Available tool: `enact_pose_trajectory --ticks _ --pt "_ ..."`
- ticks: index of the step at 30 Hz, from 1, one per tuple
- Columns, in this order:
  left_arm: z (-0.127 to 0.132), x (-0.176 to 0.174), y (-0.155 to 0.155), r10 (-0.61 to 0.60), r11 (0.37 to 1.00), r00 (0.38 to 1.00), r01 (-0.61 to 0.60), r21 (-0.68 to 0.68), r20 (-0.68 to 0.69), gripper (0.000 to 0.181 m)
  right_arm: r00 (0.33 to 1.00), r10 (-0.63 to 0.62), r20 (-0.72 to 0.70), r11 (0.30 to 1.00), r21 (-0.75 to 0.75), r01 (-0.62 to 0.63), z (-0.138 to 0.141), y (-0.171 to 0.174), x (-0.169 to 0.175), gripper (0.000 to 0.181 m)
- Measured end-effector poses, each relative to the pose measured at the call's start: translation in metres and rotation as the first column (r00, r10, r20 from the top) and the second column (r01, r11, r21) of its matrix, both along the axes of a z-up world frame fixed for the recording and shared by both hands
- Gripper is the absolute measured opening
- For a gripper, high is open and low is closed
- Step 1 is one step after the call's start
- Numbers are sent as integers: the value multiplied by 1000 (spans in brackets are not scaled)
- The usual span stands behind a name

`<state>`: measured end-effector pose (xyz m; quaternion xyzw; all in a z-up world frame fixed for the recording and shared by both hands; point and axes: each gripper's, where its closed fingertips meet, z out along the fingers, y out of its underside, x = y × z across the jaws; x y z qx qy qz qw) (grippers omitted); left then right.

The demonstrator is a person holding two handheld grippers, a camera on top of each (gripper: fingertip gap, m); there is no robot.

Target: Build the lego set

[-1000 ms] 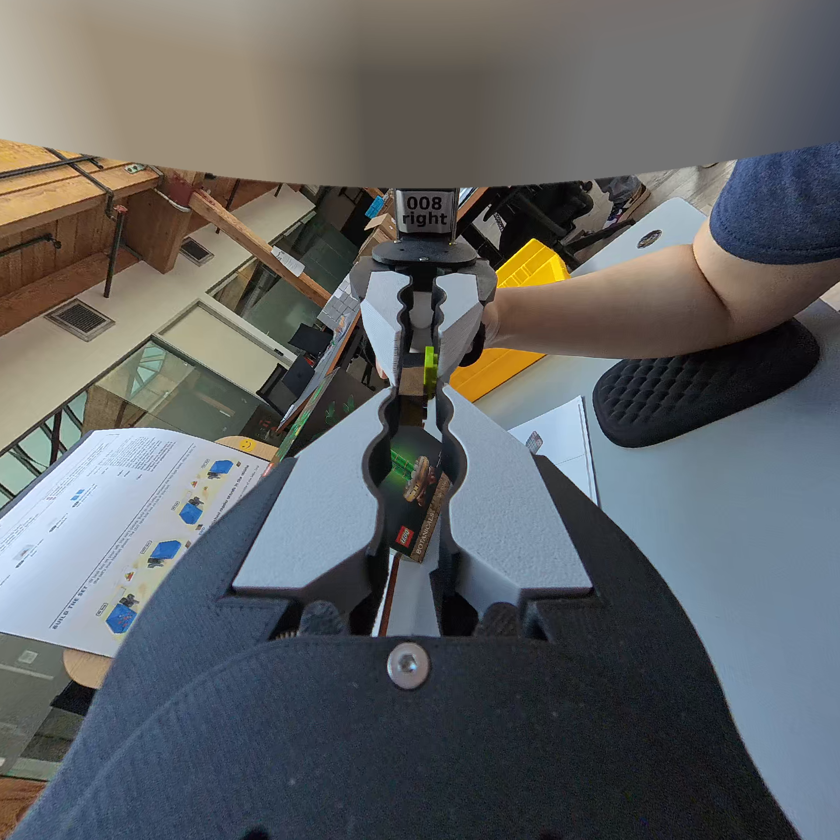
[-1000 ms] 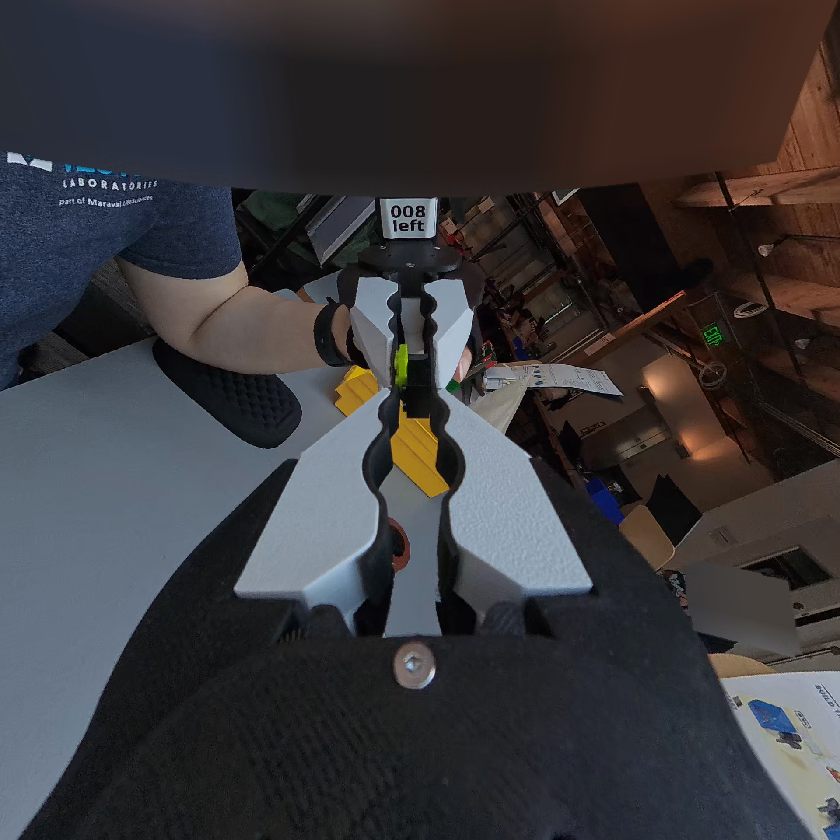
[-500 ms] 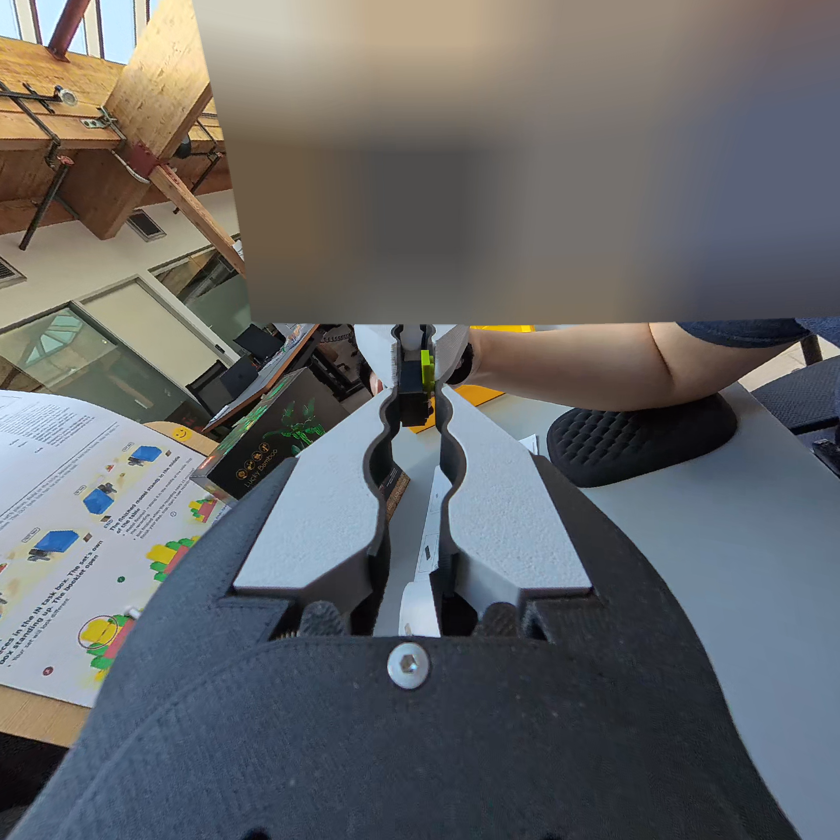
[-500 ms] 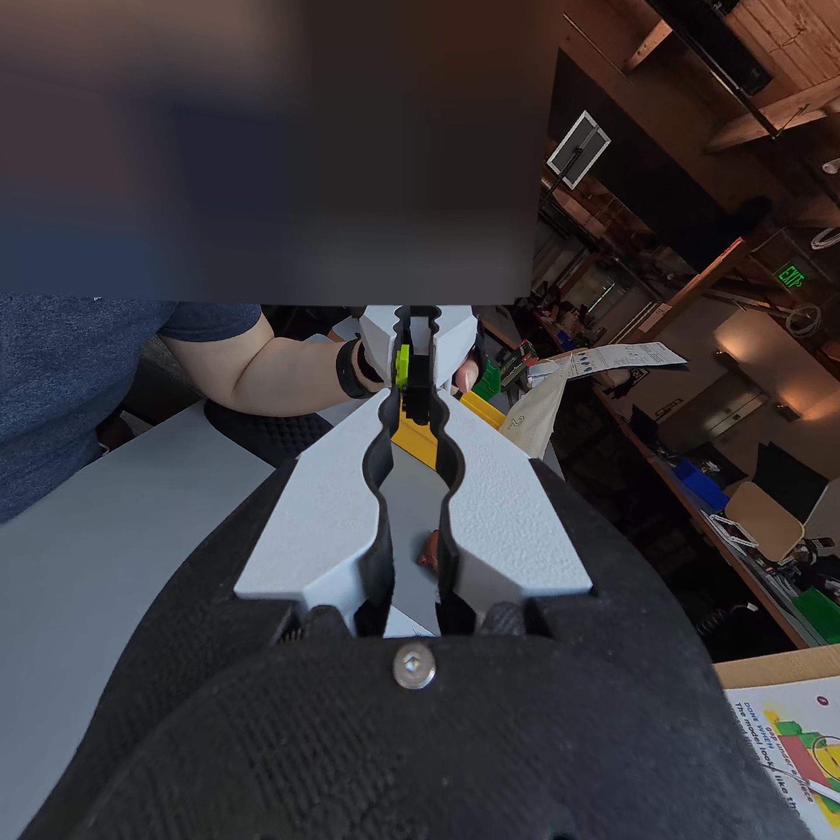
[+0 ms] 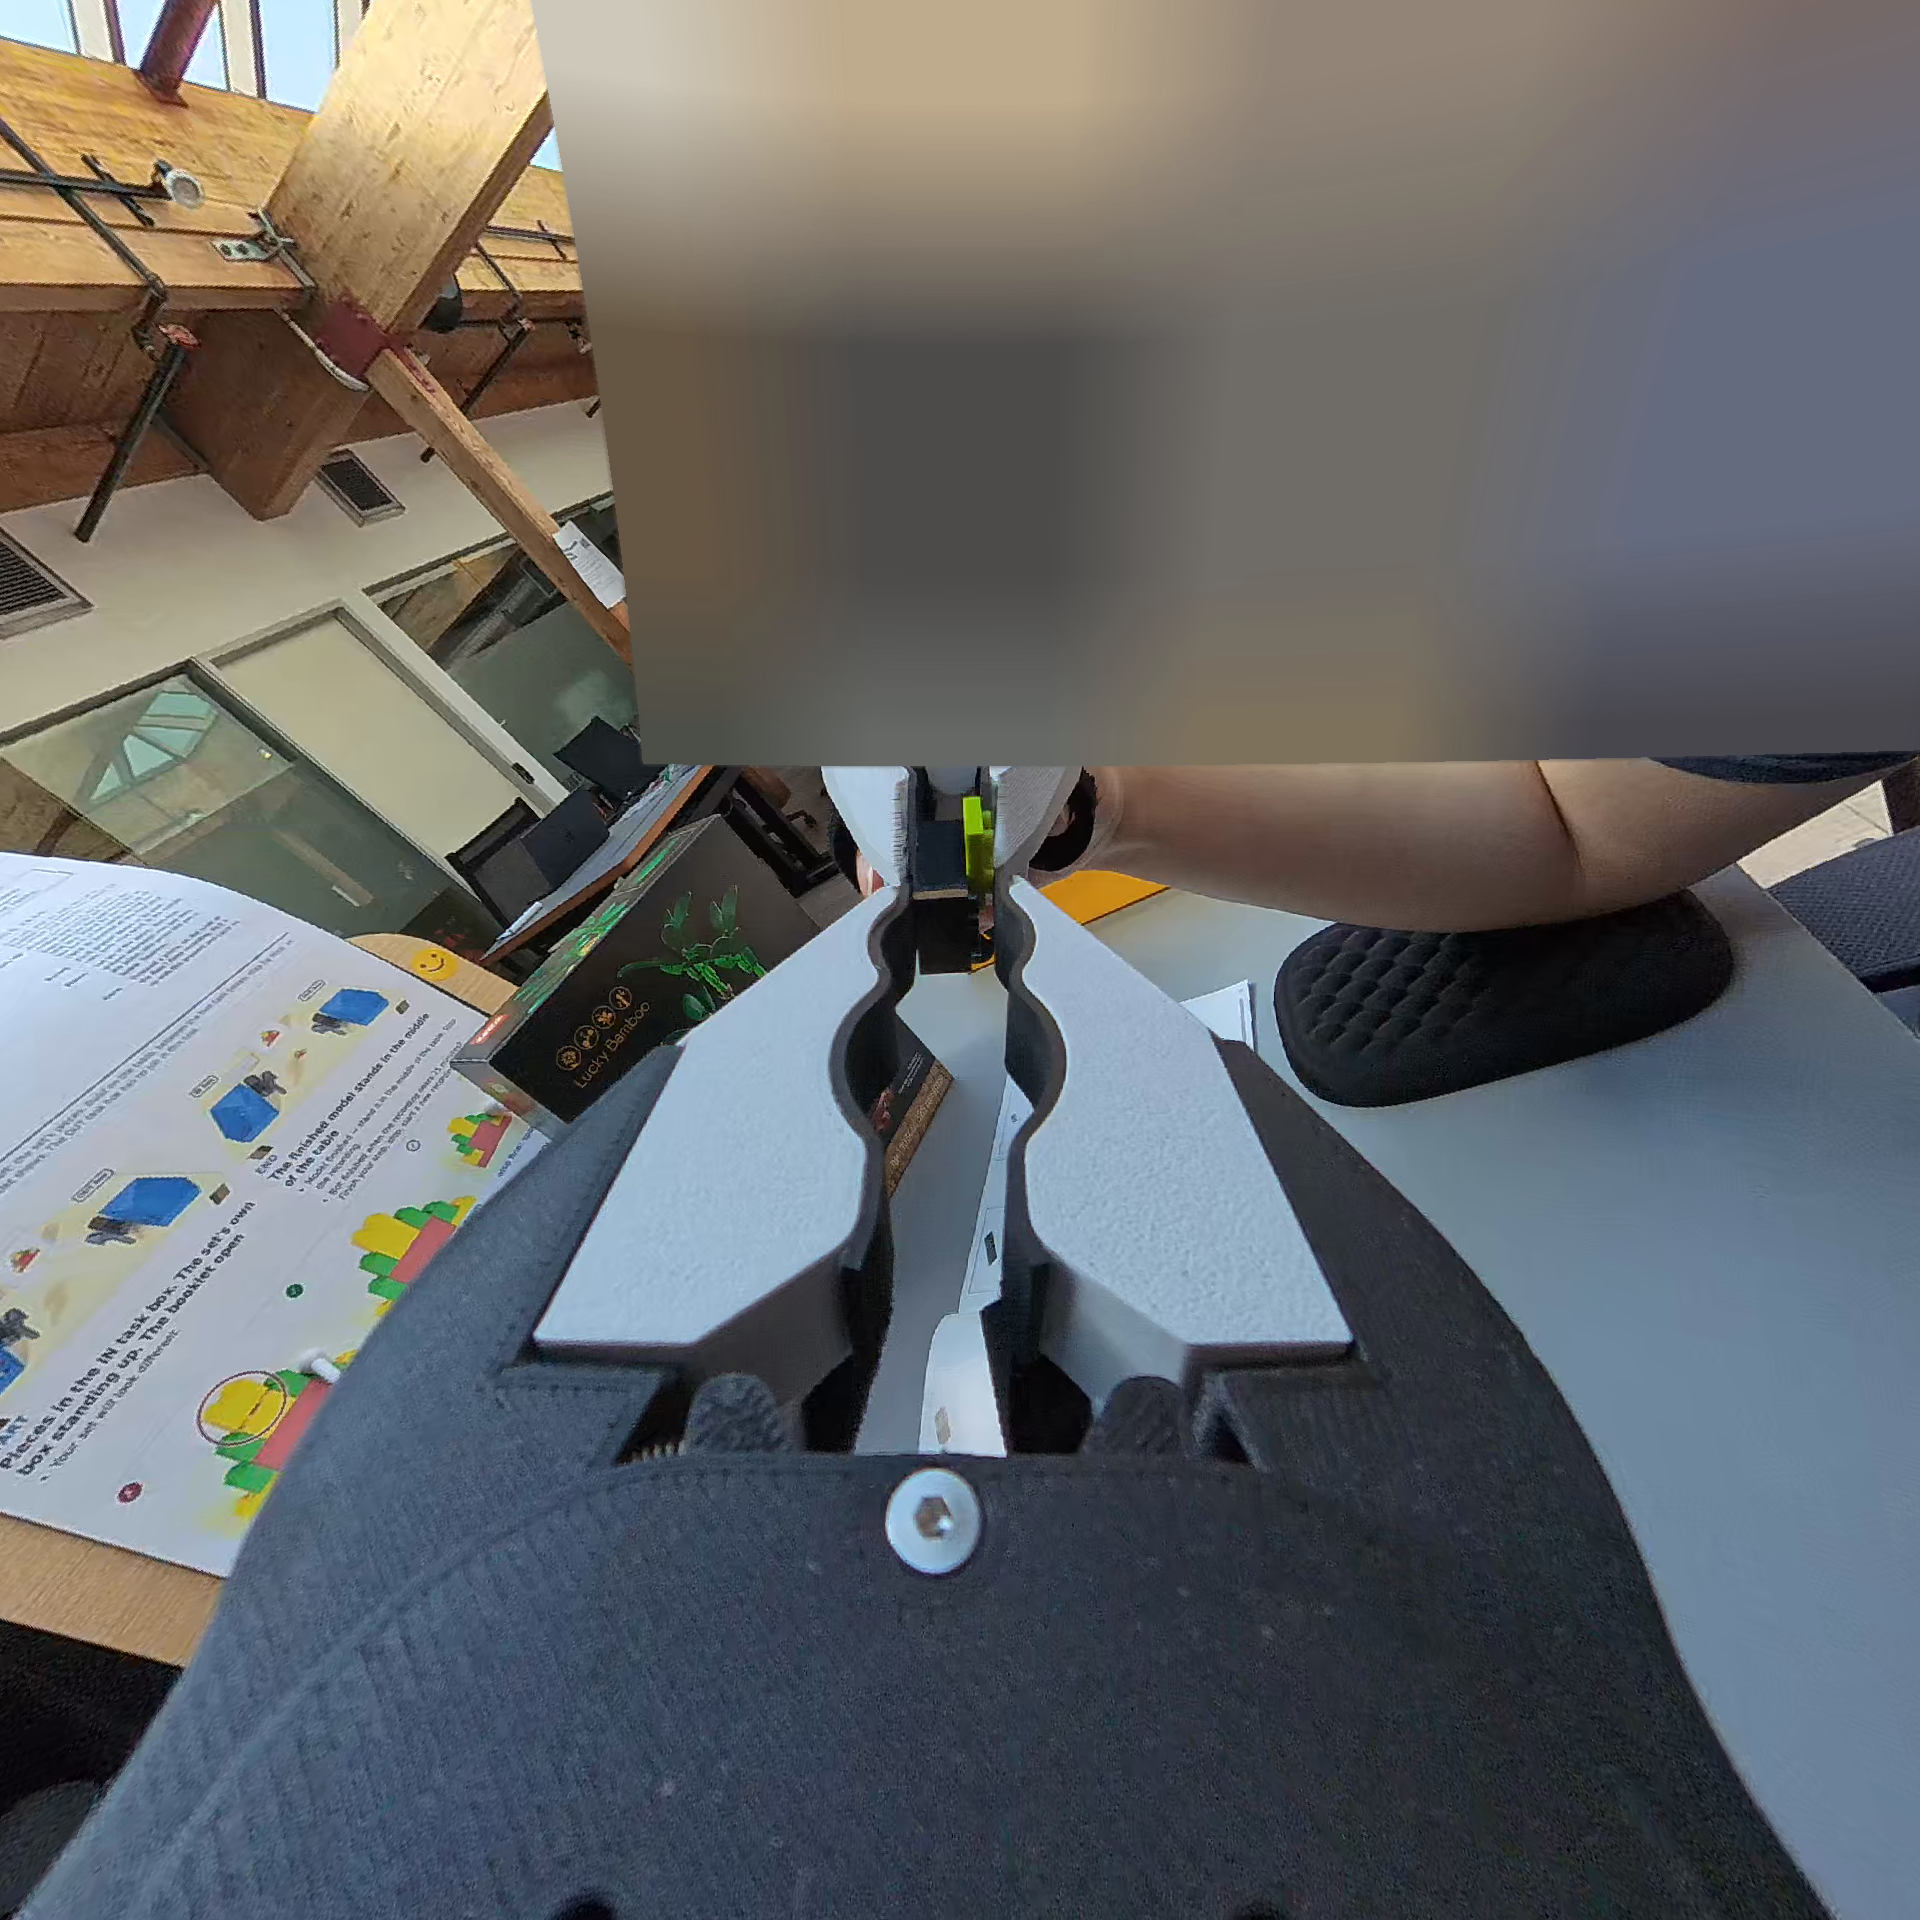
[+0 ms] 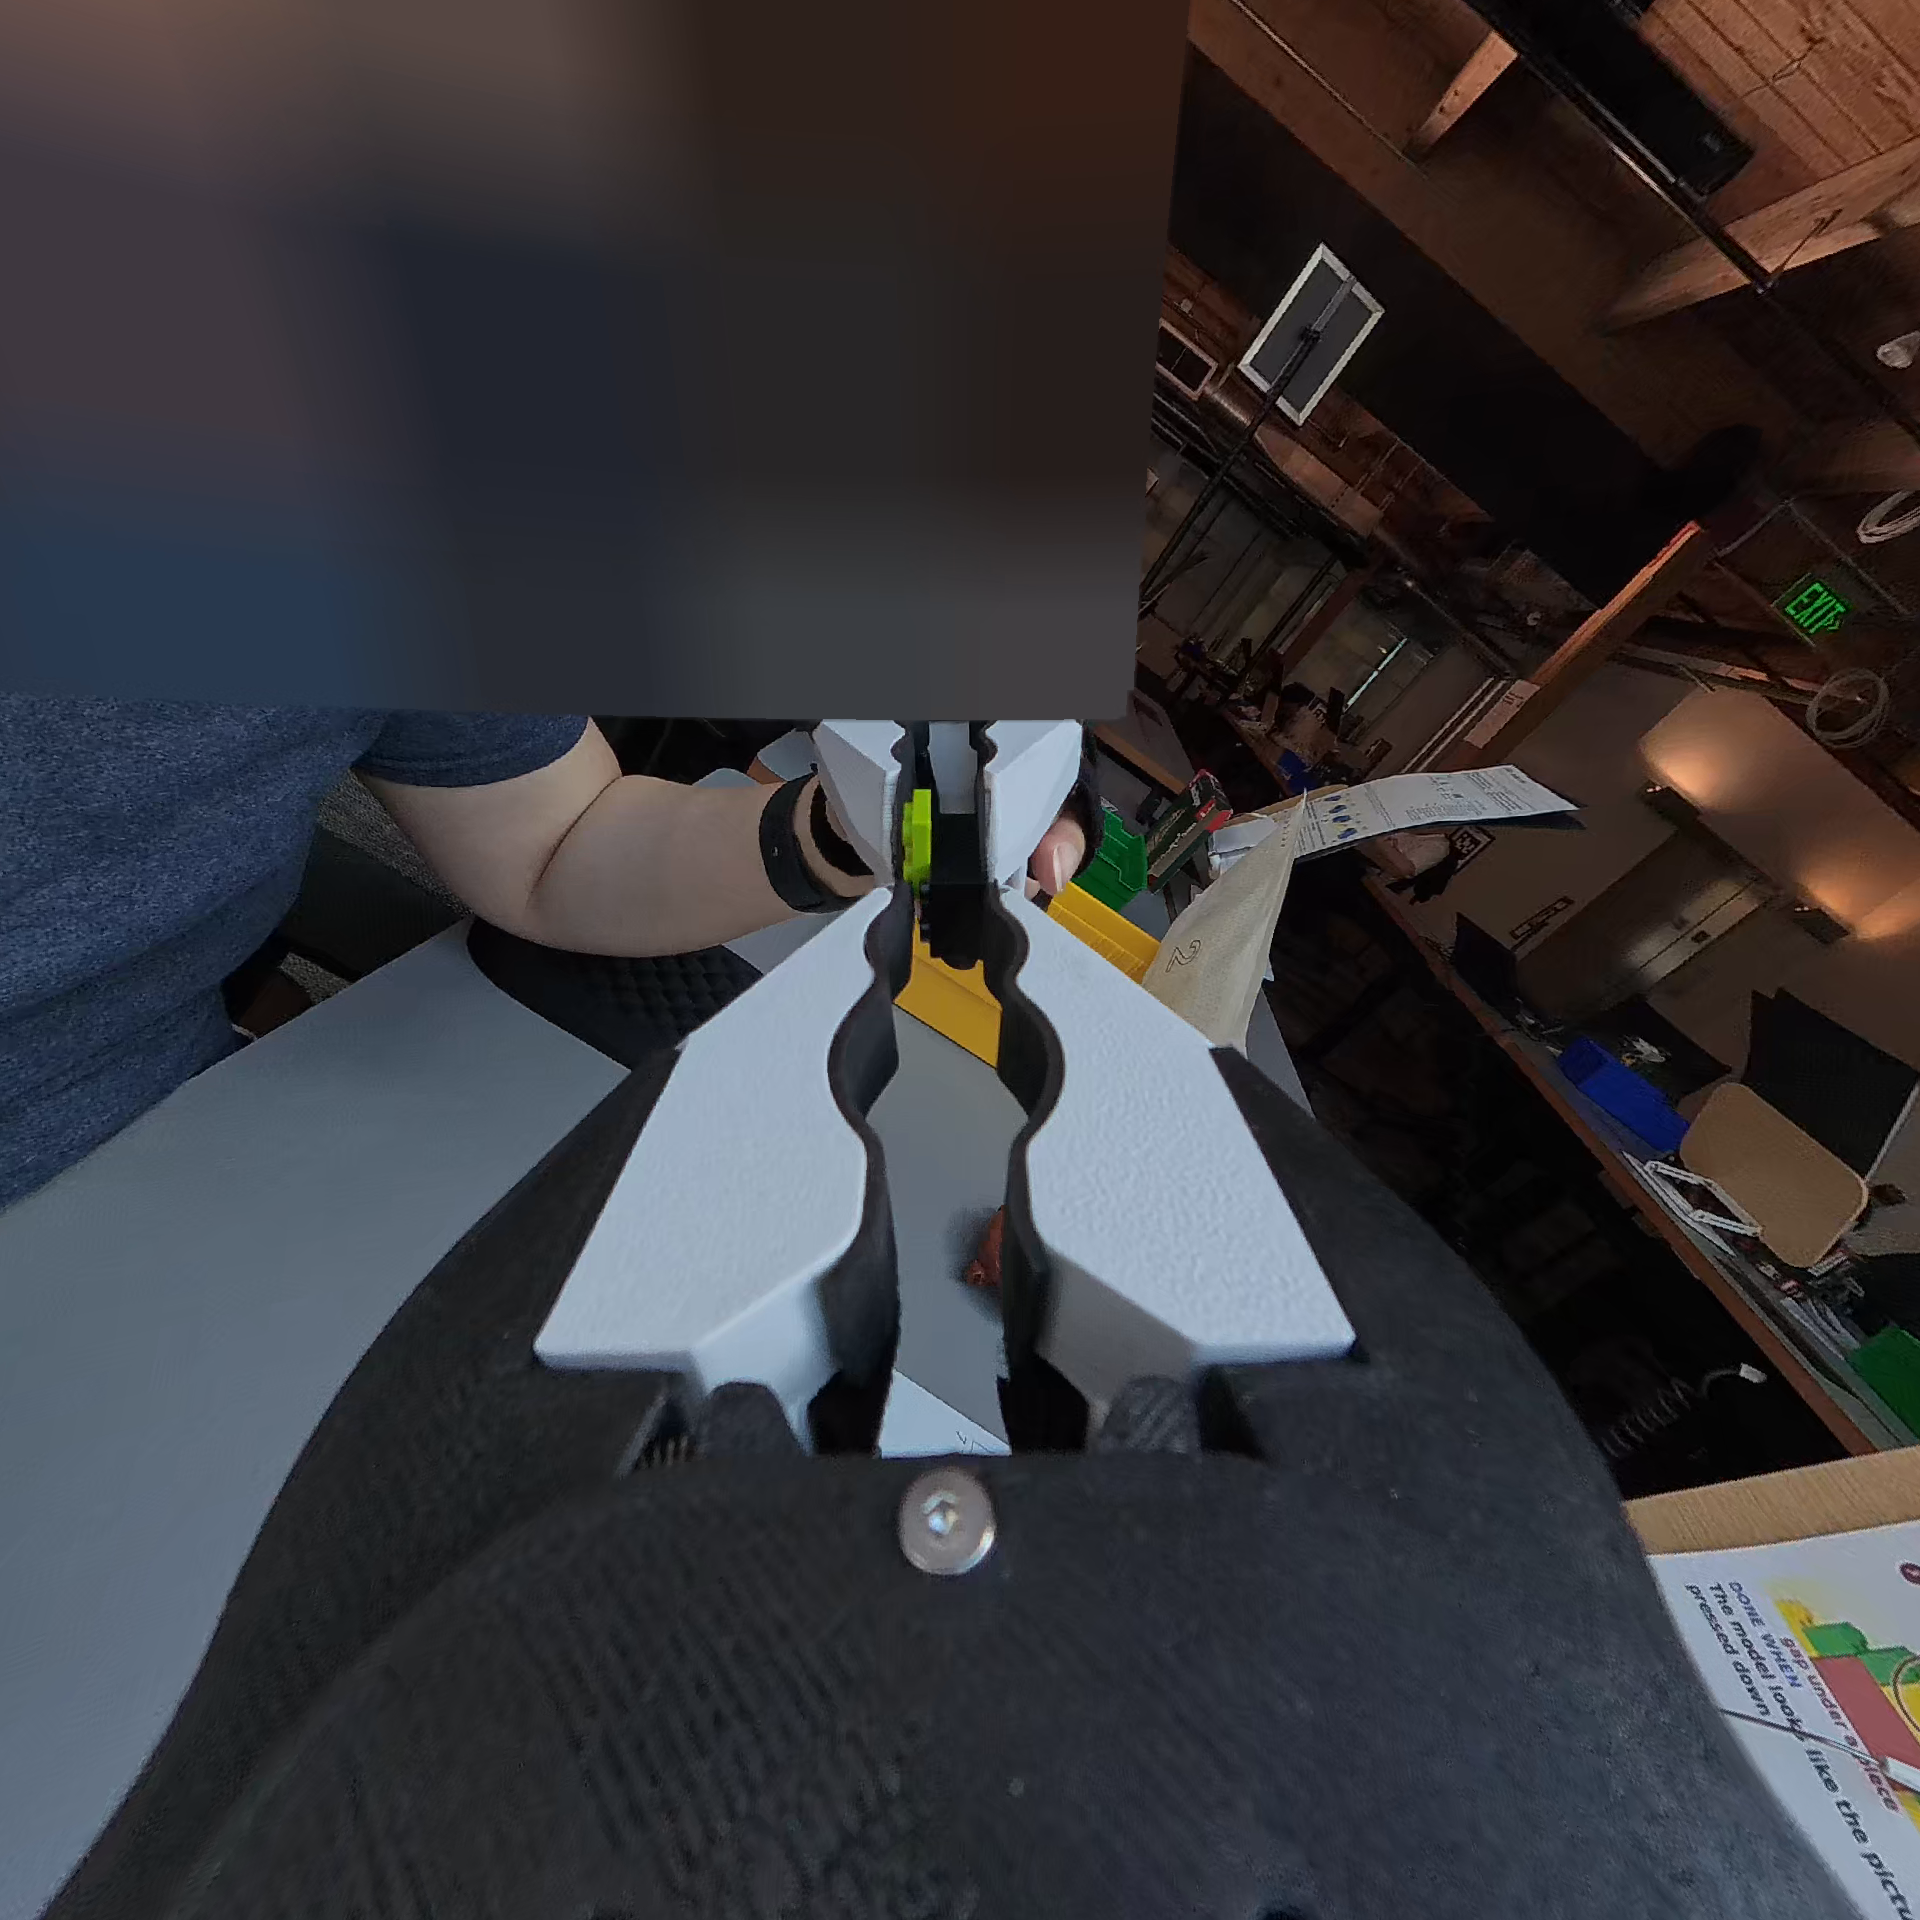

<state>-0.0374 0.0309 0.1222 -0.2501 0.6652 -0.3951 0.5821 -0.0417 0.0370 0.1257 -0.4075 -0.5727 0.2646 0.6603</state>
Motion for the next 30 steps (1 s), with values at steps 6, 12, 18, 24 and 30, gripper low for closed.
enact_pose_trajectory --ticks 6,12,18,24,30 --pt "1 1 4 18 1000 1000 -18 -12 -1 12 1000 -11 8 1000 -19 11 -1 1 -1 23" --pt "-4 4 7 33 999 999 -33 -6 -26 12 999 -38 8 999 -30 38 1 4 -2 15" --pt "-5 6 6 21 1000 999 -22 -14 -30 12 999 -40 23 999 -7 40 -1 3 0 16" --pt "-4 5 5 16 1000 1000 -16 -12 -27 12 998 -41 39 999 -11 42 -2 3 -1 15" --pt "-1 3 1 -25 999 999 24 -43 -22 12 999 -22 41 998 -53 24 0 -1 -3 14"
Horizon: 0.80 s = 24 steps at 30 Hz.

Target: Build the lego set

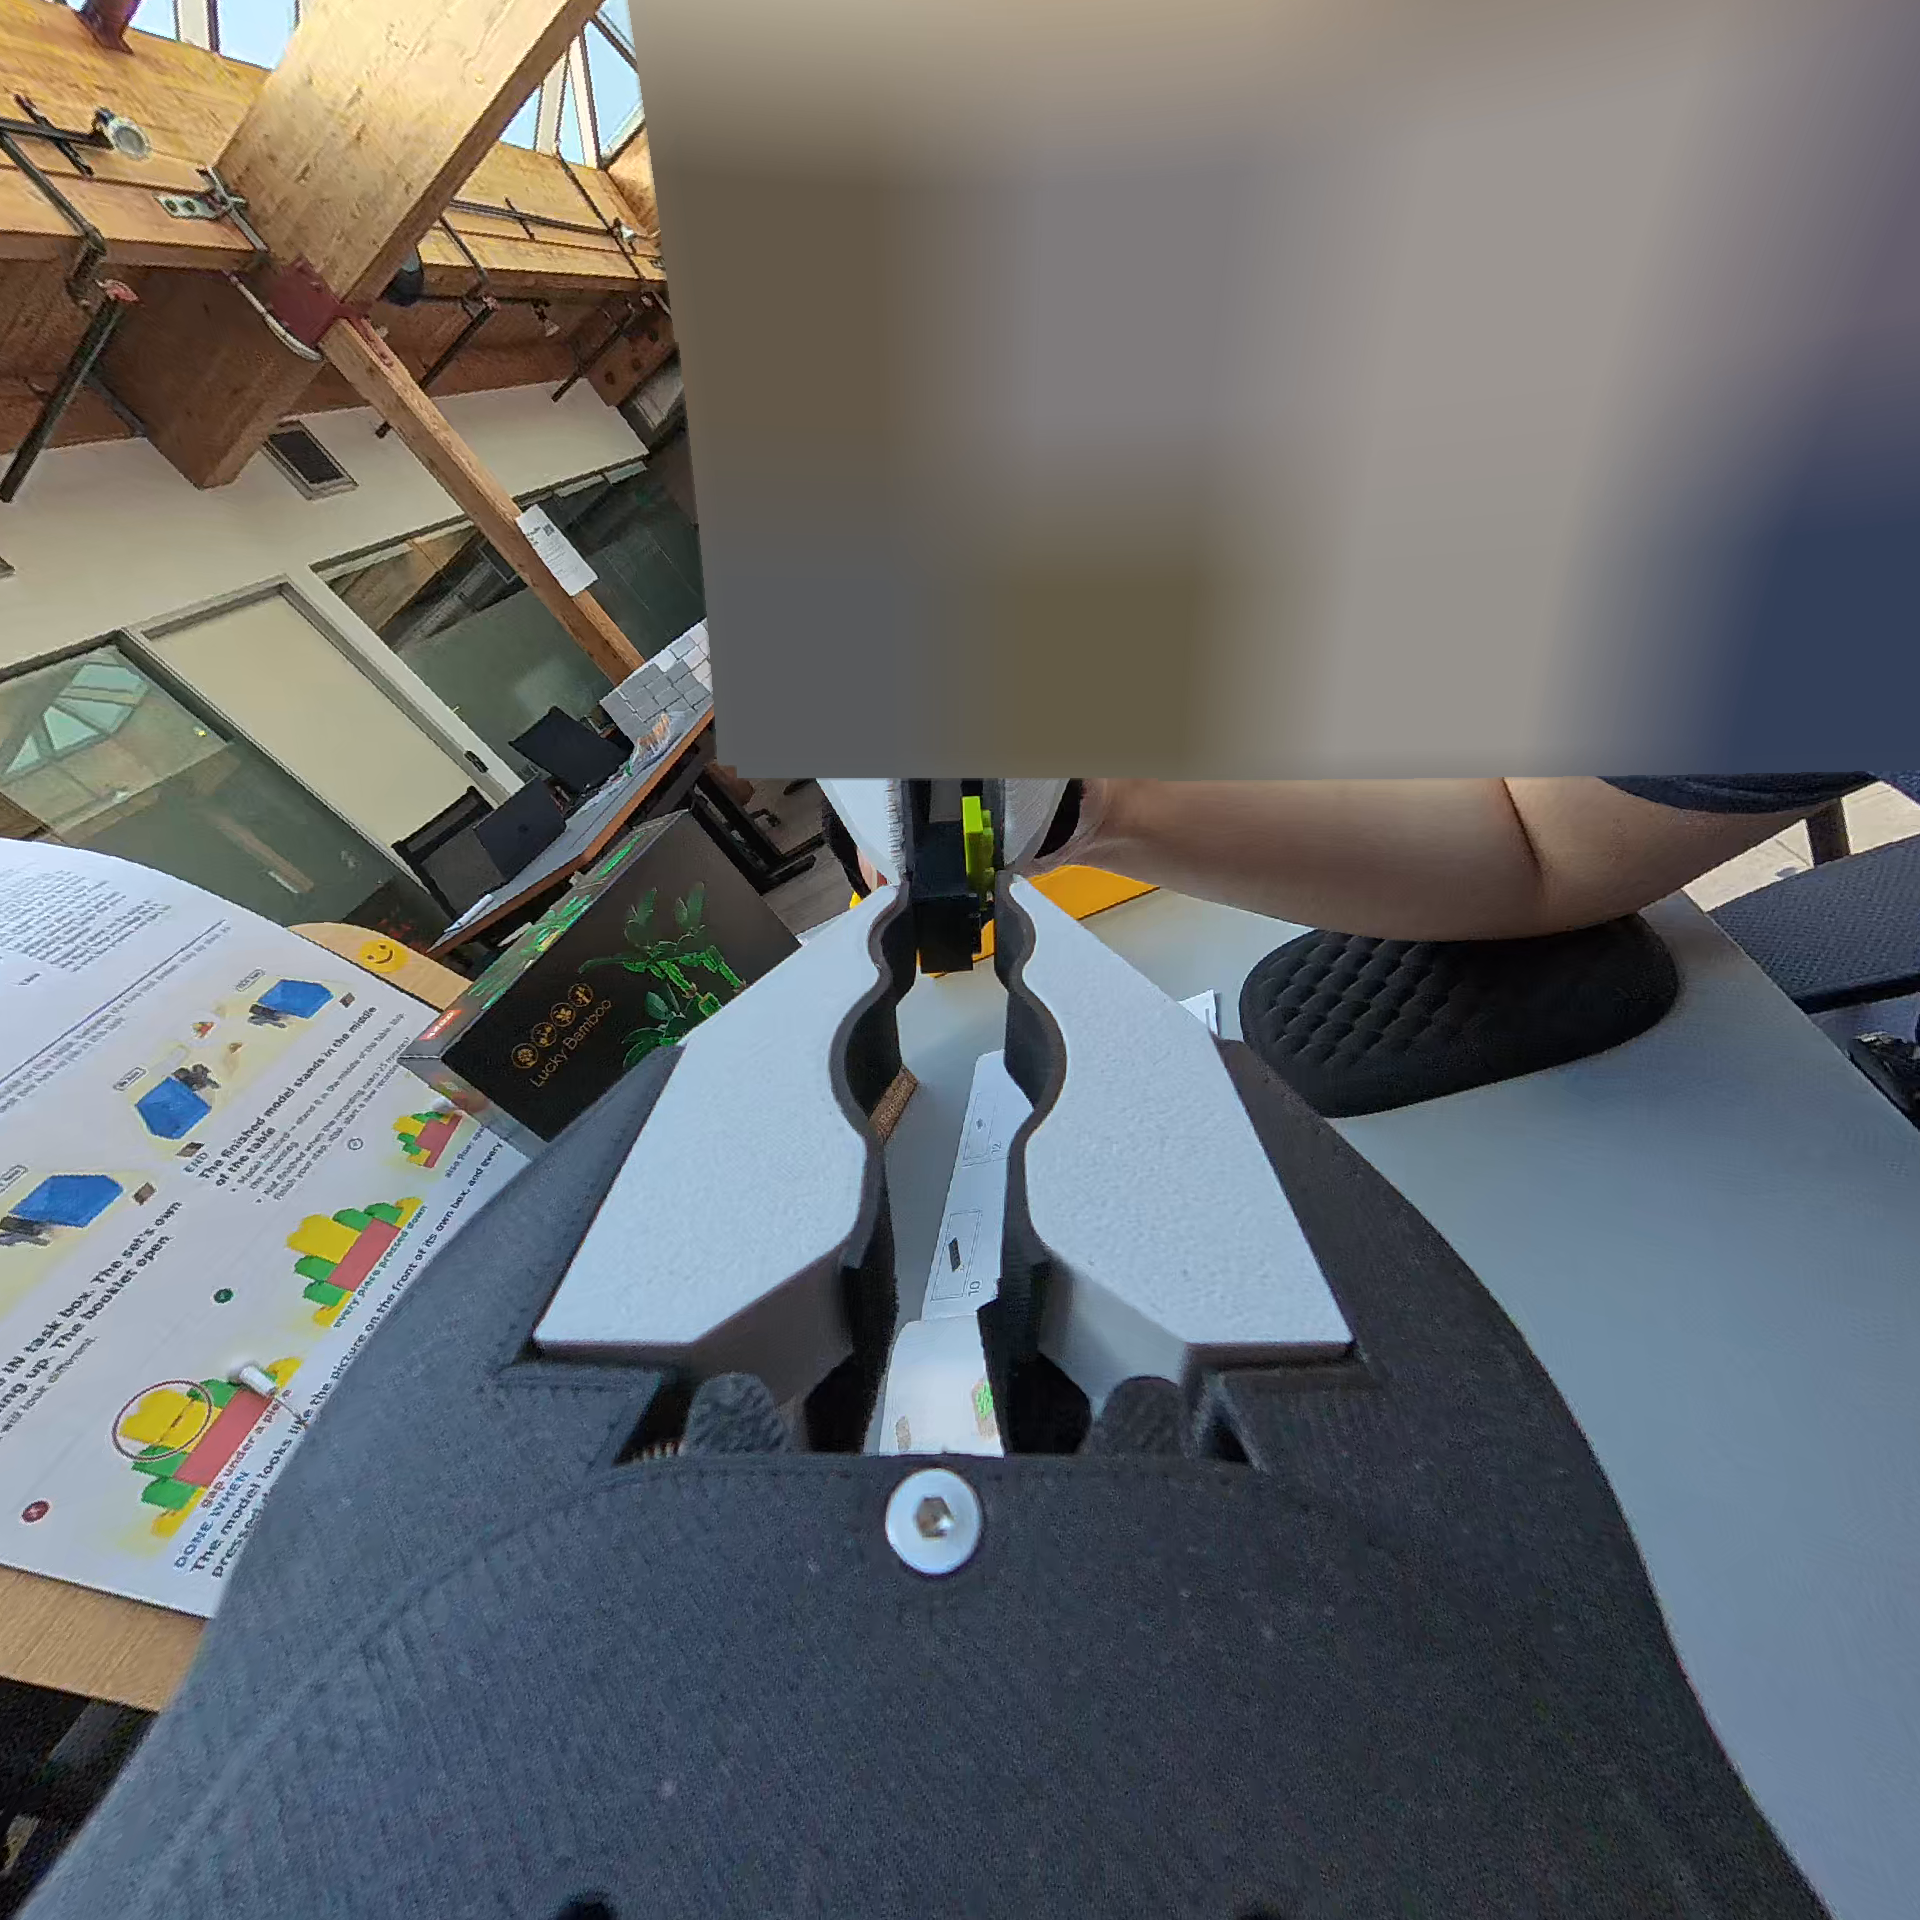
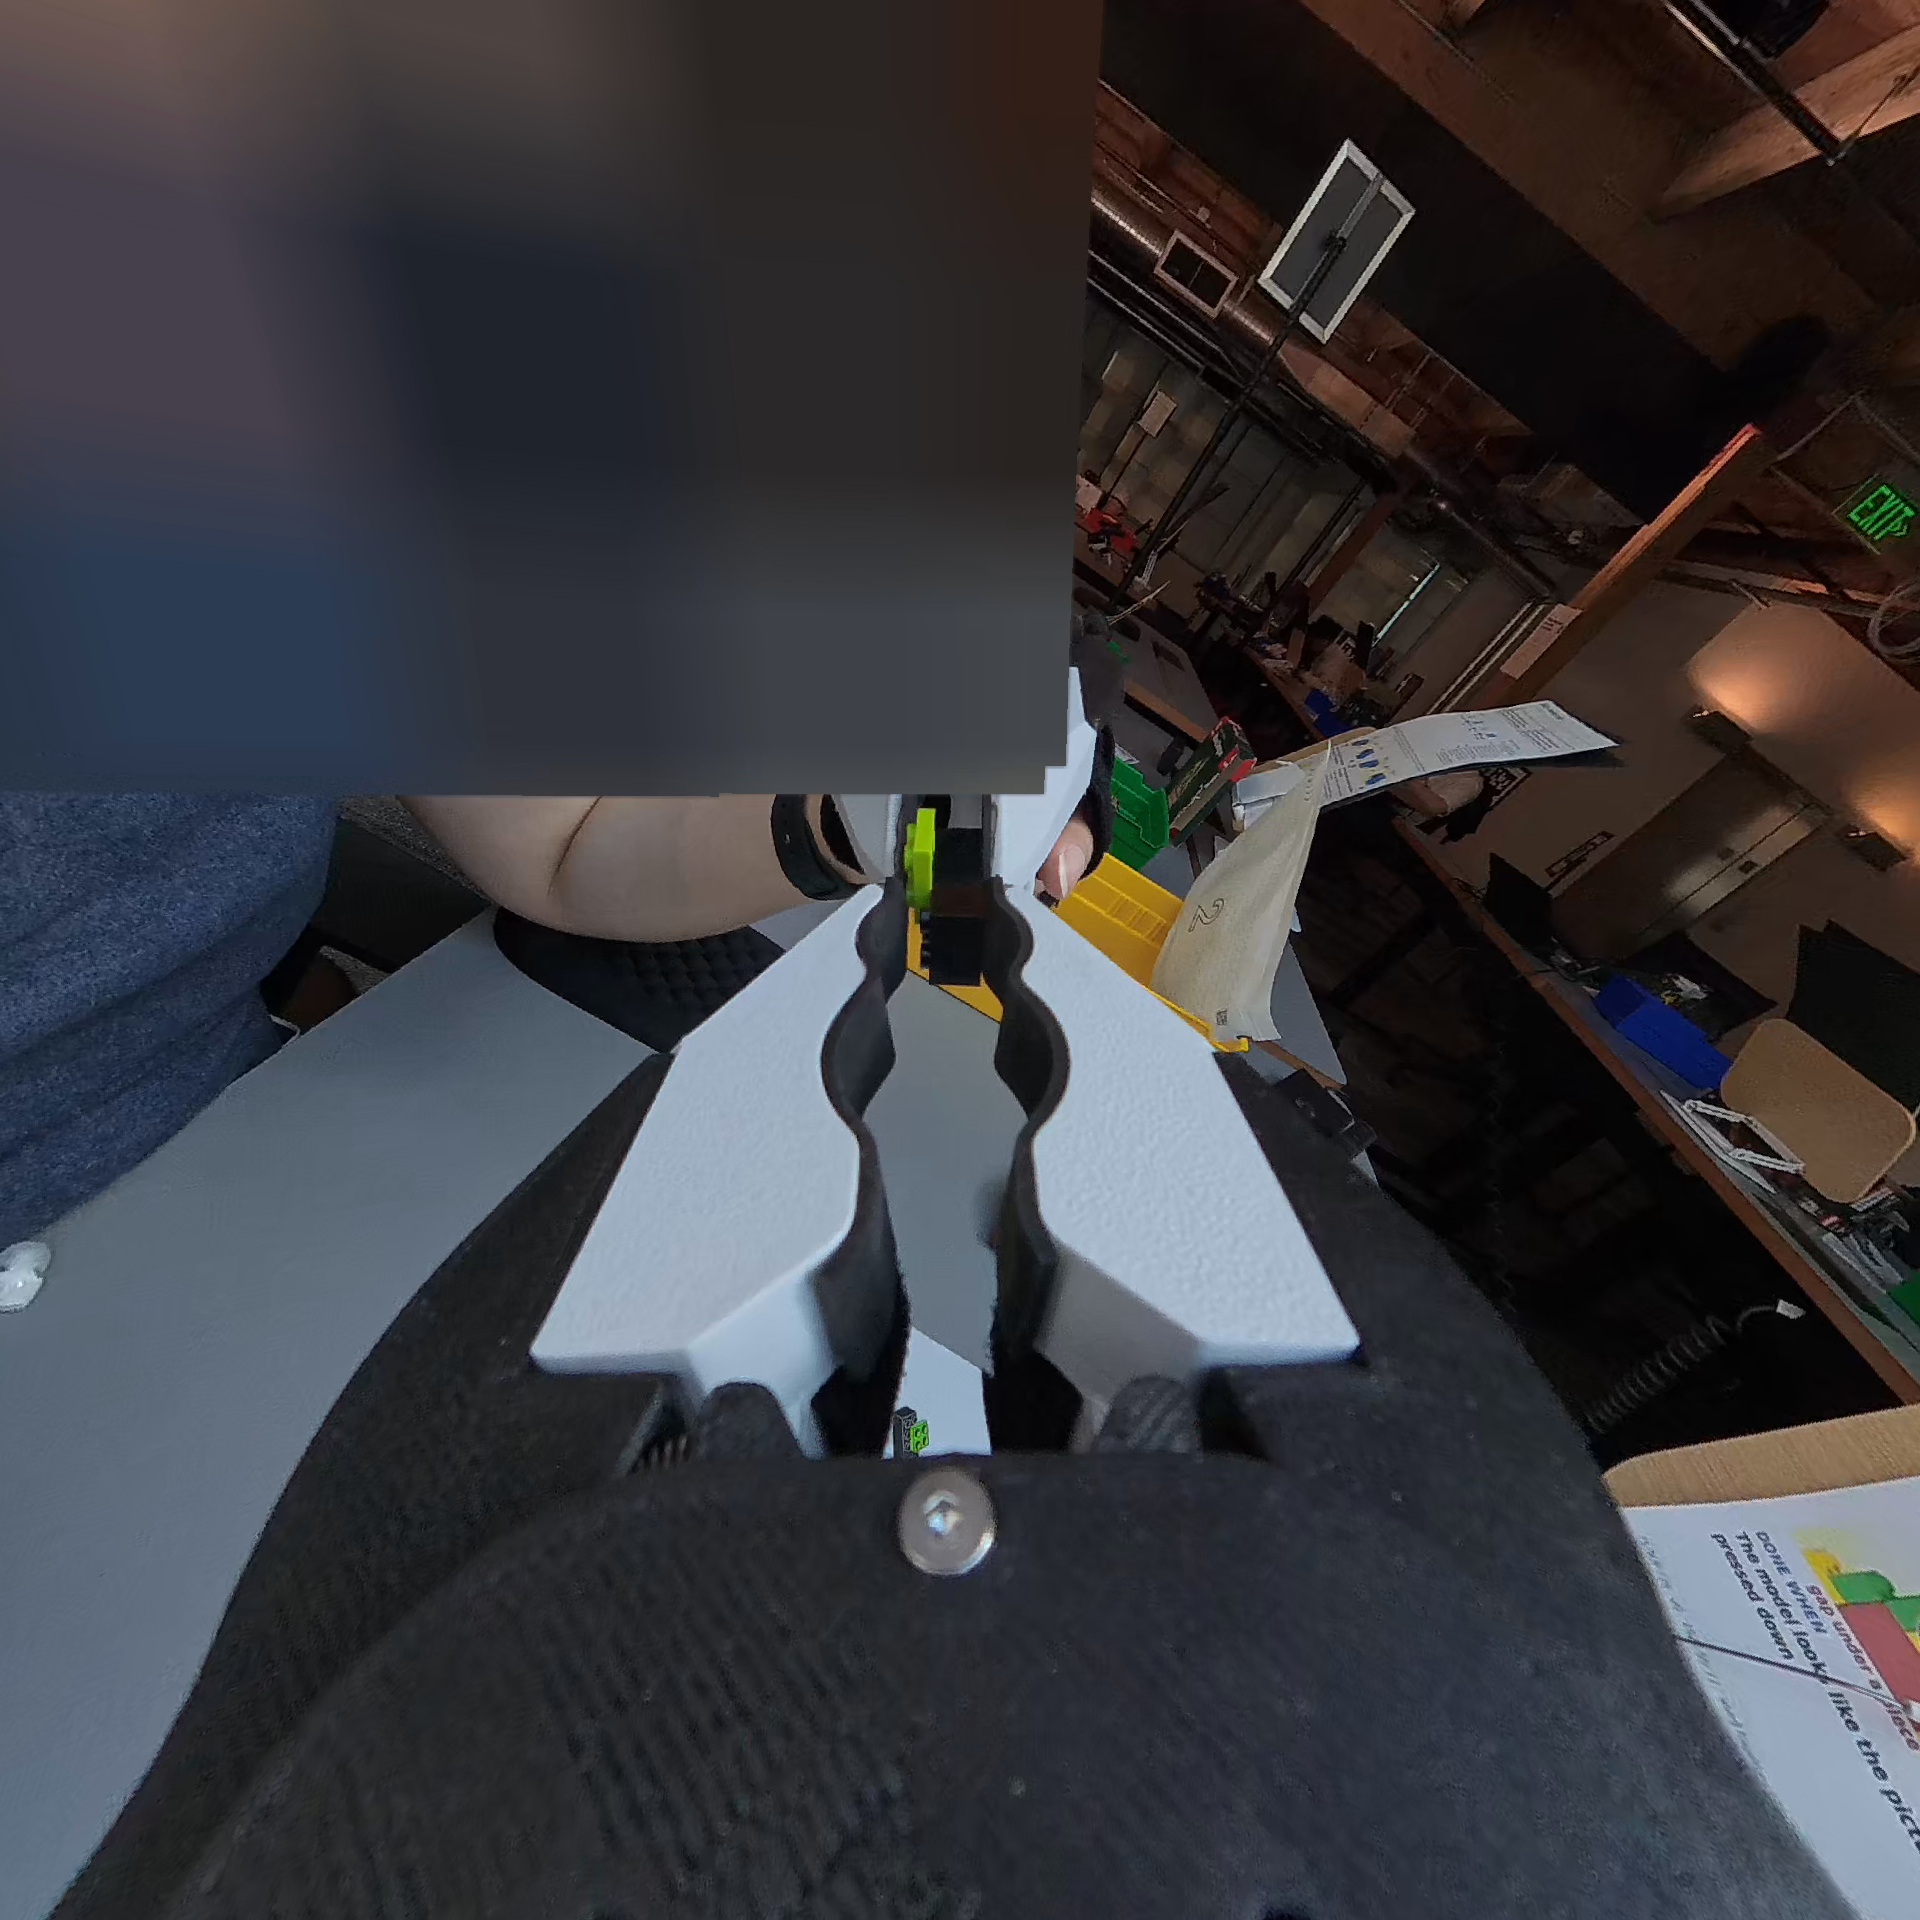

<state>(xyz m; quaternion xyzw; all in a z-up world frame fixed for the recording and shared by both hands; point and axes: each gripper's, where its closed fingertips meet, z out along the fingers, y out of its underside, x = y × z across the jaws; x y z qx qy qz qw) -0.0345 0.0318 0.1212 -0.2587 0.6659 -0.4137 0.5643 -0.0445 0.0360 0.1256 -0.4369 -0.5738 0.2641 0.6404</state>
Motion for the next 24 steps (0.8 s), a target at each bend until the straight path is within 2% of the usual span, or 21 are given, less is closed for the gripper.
enact_pose_trajectory --ticks 3,5,6,7,8,10,13,15,20,22,24 --pt "2 1 6 16 999 1000 -16 -40 -4 12 999 4 -42 997 -79 -7 2 7 2 15" --pt "1 5 16 39 987 998 -45 -152 -43 12 996 -40 -79 990 -141 28 2 20 7 21" --pt "-1 7 23 44 970 996 -62 -234 -83 12 989 -109 -98 984 -149 94 4 32 12 48" --pt "-2 7 33 55 940 993 -88 -330 -108 12 979 -181 -94 975 -150 166 3 43 19 64" --pt "-2 6 44 62 894 991 -109 -434 -122 12 971 -231 -69 966 -133 220 0 49 25 64" --pt "-12 3 59 21 766 982 -135 -629 -185 12 953 -302 -20 953 -33 301 -3 52 32 58" --pt "-34 -4 64 -97 550 960 -168 -818 -262 12 939 -317 131 945 132 300 -24 44 16 49" --pt "-48 -12 70 -63 470 966 -191 -862 -249 12 923 -325 206 940 175 292 -39 45 1 45" --pt "-97 -35 60 -64 401 938 -287 -870 -339 11 902 -232 364 970 12 244 -94 48 -20 41" --pt "-123 -44 55 -72 388 909 -355 -850 -412 12 912 -204 356 964 -88 251 -113 45 -24 41" --pt "-150 -51 45 -123 361 870 -409 -838 -477 12 945 -148 291 936 -267 228 -139 30 -30 40"
